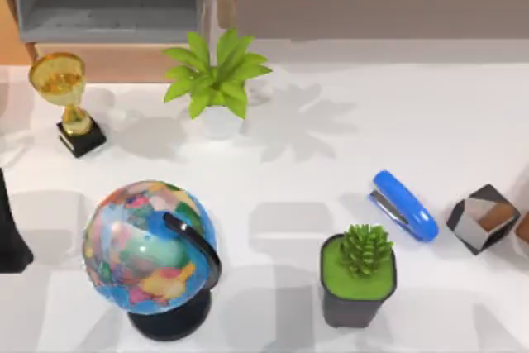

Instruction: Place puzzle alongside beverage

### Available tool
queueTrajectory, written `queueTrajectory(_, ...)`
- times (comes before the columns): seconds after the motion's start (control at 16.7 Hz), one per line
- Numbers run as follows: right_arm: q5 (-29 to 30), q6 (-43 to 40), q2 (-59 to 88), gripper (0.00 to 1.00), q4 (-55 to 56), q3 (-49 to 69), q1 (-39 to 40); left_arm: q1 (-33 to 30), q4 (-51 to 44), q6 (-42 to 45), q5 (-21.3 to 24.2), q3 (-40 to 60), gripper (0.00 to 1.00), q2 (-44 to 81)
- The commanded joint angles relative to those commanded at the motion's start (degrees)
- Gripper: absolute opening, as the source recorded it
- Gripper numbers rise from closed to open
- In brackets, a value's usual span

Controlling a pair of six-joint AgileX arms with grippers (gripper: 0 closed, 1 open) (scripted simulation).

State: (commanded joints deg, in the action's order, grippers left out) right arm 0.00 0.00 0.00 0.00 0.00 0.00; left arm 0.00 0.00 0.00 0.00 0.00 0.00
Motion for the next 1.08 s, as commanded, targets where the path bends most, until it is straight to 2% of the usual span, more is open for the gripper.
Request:
queueTrajectory(0.24,-0.5,0.0,1.9,1.00,0.3,1.9,-0.5,0.0,0.0,0.0,0.0,0.0,1.00,0.0)
queueTrajectory(0.42,-1.9,0.1,9.2,1.00,1.3,9.1,-2.3,0.0,0.0,0.0,0.0,0.0,1.00,0.0)
queueTrajectory(0.66,-4.6,0.3,27.0,1.00,3.0,25.6,-5.2,0.0,0.0,0.0,0.0,0.0,1.00,0.0)
queueTrajectory(1.08,-9.2,0.6,66.4,1.00,5.8,59.6,-10.3,0.0,0.0,0.0,0.0,0.0,1.00,0.0)
